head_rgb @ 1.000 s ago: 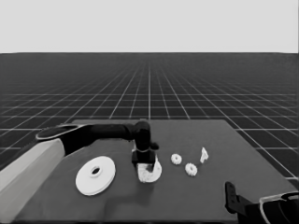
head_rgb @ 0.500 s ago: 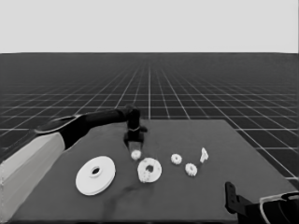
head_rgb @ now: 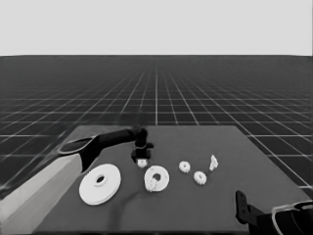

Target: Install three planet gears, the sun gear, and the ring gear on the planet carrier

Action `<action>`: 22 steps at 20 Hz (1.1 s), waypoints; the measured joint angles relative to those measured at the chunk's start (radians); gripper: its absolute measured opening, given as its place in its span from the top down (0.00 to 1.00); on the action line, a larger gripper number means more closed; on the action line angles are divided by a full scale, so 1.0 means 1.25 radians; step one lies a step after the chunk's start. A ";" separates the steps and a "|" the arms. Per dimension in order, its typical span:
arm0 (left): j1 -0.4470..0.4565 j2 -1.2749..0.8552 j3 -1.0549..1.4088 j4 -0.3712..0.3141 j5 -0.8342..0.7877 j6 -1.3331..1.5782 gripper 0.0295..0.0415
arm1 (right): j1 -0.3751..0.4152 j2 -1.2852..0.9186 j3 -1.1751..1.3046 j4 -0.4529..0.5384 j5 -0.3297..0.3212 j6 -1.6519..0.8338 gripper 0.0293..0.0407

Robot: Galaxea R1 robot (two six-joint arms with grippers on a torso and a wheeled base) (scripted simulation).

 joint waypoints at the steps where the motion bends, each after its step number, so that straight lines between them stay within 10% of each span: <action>1: 0.006 0.005 -0.014 0.003 -0.006 0.007 0.25 | 0.000 0.000 0.000 0.000 0.000 0.000 0.19; 6: 0.011 0.013 -0.031 0.006 -0.012 0.016 0.24 | 0.000 0.000 0.000 0.000 0.000 0.000 0.19; 8: 0.011 0.013 -0.033 0.007 -0.014 0.017 0.82 | 0.000 0.000 0.000 0.000 0.000 0.000 0.19; 9: 0.011 0.013 -0.033 0.007 -0.014 0.017 0.86 | 0.000 0.000 0.000 0.000 0.000 0.000 0.19; 22: -0.118 -0.050 0.130 -0.084 0.081 -0.067 0.86 | 0.000 0.000 0.000 0.000 0.000 0.000 0.19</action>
